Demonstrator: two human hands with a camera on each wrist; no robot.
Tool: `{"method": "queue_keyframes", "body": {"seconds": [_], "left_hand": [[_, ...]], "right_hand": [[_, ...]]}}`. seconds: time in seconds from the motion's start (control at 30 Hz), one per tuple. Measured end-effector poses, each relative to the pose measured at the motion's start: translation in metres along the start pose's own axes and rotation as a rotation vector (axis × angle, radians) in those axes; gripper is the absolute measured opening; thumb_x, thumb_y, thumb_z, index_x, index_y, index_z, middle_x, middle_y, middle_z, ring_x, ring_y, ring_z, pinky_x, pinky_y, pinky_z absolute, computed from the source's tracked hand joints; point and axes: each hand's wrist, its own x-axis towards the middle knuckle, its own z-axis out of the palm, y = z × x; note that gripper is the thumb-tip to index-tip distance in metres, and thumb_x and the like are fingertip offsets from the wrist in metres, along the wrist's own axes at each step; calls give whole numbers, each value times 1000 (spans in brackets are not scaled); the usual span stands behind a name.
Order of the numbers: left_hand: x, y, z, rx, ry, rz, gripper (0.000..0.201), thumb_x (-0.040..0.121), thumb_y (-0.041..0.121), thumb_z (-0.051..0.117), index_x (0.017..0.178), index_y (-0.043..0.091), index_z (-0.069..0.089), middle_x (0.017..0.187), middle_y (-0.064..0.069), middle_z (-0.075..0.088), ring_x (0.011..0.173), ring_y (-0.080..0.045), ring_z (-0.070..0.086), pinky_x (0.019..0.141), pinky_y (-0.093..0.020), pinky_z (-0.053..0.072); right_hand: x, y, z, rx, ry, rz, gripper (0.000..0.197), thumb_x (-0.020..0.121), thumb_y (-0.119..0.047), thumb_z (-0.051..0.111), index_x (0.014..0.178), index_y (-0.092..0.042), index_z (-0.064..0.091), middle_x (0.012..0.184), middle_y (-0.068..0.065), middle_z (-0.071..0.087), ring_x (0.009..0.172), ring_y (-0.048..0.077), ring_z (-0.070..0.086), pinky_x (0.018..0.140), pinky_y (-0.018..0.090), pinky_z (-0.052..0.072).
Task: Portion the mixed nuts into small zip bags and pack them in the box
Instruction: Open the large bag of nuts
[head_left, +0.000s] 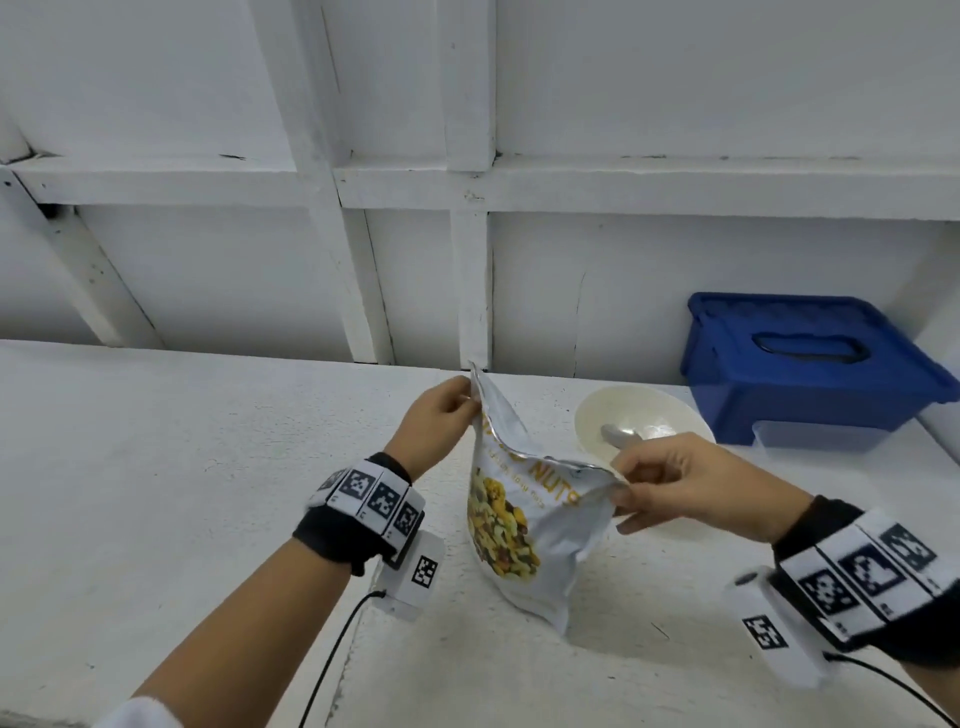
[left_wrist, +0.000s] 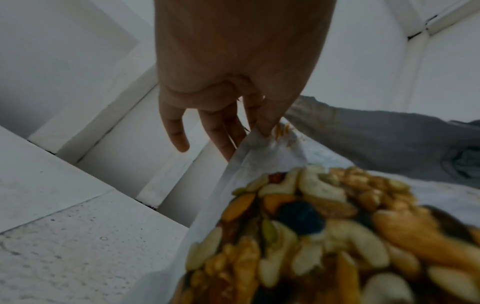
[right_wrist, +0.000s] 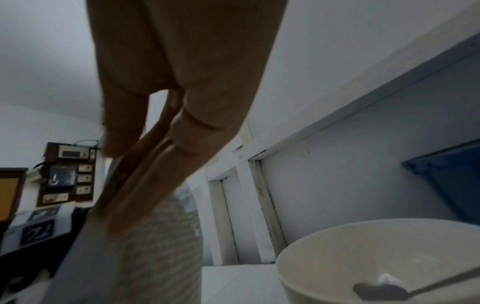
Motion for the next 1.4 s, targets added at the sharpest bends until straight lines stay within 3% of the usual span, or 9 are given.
{"method": "queue_keyframes", "body": {"seconds": [0.13, 0.23, 0.37, 0.7, 0.83, 0.97, 1.07, 1.3, 1.4], "left_hand": [[-8, 8, 7, 117, 219, 35, 15, 88, 22, 59, 87, 13, 48, 81, 2, 50, 72, -10, 48, 60, -14, 36], [-24, 16, 7, 158, 172, 4, 22, 92, 21, 52, 71, 16, 46, 68, 5, 49, 64, -11, 46, 54, -14, 34], [-48, 35, 8, -162, -28, -56, 41, 99, 26, 39, 65, 14, 60, 61, 4, 61, 63, -10, 56, 63, -24, 46], [-53, 31, 9, -382, -68, 32, 32, 94, 23, 48, 70, 7, 62, 60, 4, 61, 66, -15, 55, 67, -30, 45], [-51, 28, 12, -391, -83, 70, 37, 92, 35, 50, 65, 10, 58, 57, 9, 58, 62, -10, 52, 66, -29, 44], [-48, 24, 15, -370, -86, 102, 43, 88, 38, 47, 74, -1, 59, 61, 5, 58, 64, -13, 53, 66, -30, 44], [-47, 26, 16, -366, -99, 115, 39, 91, 38, 49, 71, 7, 59, 60, 7, 58, 64, -11, 53, 66, -30, 44], [-44, 22, 16, -303, -105, 151, 35, 88, 36, 46, 73, 8, 61, 62, 9, 58, 65, -8, 54, 65, -25, 45], [-43, 20, 10, -266, -119, 189, 48, 84, 45, 51, 77, -1, 60, 64, 1, 59, 66, -17, 55, 67, -36, 47]], "right_hand": [[-5, -10, -15, -157, -148, 110, 17, 91, 3, 50, 100, -7, 61, 101, 8, 69, 91, 13, 67, 84, 36, 55], [3, -22, -11, -80, -20, 60, 18, 92, 1, 47, 86, -6, 61, 75, 1, 60, 70, 6, 60, 68, 33, 57], [26, -32, 11, -239, 101, -20, 18, 93, -25, 52, 79, -15, 59, 71, -2, 52, 58, -1, 49, 52, 12, 42], [54, -36, 31, -336, -20, 3, 29, 89, -44, 54, 78, -16, 55, 61, -8, 49, 51, 3, 48, 47, 18, 40], [58, -34, 33, -318, -32, -7, 25, 94, -30, 50, 75, -14, 53, 64, 3, 49, 53, 16, 45, 46, 24, 39], [60, -33, 34, -303, -12, -10, 33, 93, -38, 49, 70, -14, 53, 57, 0, 45, 49, 15, 41, 43, 23, 36], [61, -33, 33, -297, -21, -11, 29, 94, -28, 50, 75, -8, 54, 55, 0, 45, 45, 14, 40, 42, 24, 34], [65, -34, 37, -304, 70, -88, 32, 88, -8, 51, 57, -14, 48, 48, -4, 41, 39, 7, 35, 41, 21, 30], [63, -26, 40, -124, 90, -89, 34, 89, -1, 47, 57, -10, 48, 46, -3, 39, 38, 7, 32, 37, 18, 27]]}}
